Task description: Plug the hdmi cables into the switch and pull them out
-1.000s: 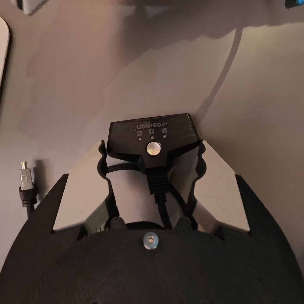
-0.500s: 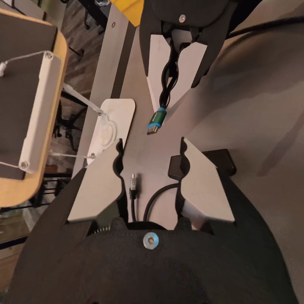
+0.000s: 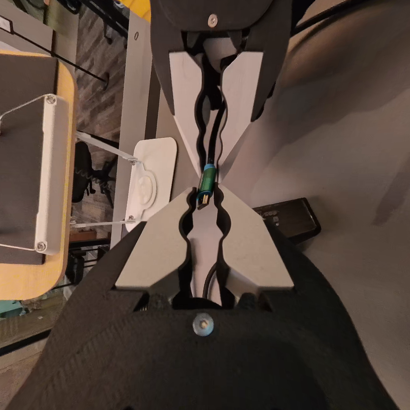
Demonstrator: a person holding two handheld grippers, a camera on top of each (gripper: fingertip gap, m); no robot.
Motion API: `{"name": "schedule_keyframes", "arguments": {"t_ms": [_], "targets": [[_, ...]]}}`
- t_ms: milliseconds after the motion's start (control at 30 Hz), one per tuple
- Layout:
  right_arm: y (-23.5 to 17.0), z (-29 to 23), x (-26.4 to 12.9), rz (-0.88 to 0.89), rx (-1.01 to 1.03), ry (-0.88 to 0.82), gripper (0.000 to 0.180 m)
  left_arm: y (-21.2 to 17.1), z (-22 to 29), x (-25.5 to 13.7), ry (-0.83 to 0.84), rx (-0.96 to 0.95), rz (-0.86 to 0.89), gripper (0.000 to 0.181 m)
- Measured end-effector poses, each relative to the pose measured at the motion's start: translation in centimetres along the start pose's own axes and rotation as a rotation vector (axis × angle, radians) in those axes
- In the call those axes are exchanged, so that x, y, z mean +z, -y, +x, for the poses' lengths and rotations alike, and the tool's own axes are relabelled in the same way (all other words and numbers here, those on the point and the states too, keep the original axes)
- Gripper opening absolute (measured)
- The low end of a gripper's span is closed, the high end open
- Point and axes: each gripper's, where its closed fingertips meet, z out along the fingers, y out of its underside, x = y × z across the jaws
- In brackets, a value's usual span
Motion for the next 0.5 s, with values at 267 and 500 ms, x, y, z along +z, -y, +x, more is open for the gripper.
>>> {"name": "schedule_keyframes", "arguments": {"t_ms": [267, 500], "targets": [[2.3, 2.7, -1.7, 0.085, -0.003, -0.144, 0.028, -2.3, -2.3, -0.4, -0.074, -0.452, -0.002, 0.011], [4.3, 3.3, -2.7, 0.093, -0.095, -0.209, 0.029, -3.4, -3.0, -0.5, -0.193, -0.853, 0.091, 0.010]]}}
